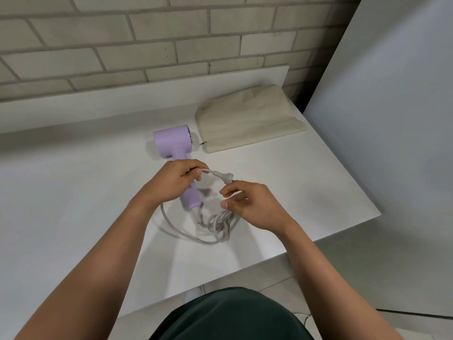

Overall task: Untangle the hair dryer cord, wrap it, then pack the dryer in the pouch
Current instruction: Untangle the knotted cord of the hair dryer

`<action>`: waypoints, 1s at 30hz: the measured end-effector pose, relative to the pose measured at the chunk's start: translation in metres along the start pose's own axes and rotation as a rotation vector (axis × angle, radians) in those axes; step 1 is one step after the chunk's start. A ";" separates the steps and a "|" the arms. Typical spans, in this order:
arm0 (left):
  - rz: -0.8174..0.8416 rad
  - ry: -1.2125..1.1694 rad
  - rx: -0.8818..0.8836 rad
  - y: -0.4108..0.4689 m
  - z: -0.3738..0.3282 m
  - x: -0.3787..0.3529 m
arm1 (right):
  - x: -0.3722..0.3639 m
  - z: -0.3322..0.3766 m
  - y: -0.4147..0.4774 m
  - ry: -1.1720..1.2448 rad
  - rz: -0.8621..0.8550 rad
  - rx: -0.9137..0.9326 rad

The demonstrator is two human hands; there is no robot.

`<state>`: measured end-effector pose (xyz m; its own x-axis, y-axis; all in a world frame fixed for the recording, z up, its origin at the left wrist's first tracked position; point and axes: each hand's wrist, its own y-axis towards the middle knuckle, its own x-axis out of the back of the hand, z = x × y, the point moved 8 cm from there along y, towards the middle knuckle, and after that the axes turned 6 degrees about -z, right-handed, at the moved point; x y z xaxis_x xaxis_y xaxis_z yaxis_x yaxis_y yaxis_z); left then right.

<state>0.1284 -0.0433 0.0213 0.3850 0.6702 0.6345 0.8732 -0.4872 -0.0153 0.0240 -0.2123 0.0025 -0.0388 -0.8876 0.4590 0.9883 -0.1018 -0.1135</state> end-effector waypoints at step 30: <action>0.073 0.042 -0.137 -0.061 0.002 -0.026 | 0.011 -0.024 -0.015 0.135 0.011 0.017</action>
<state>0.0656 -0.0299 0.0043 0.4307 0.6076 0.6674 0.7932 -0.6076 0.0413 0.0053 -0.2315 -0.0116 -0.0462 -0.9412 0.3346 0.9911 -0.0852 -0.1026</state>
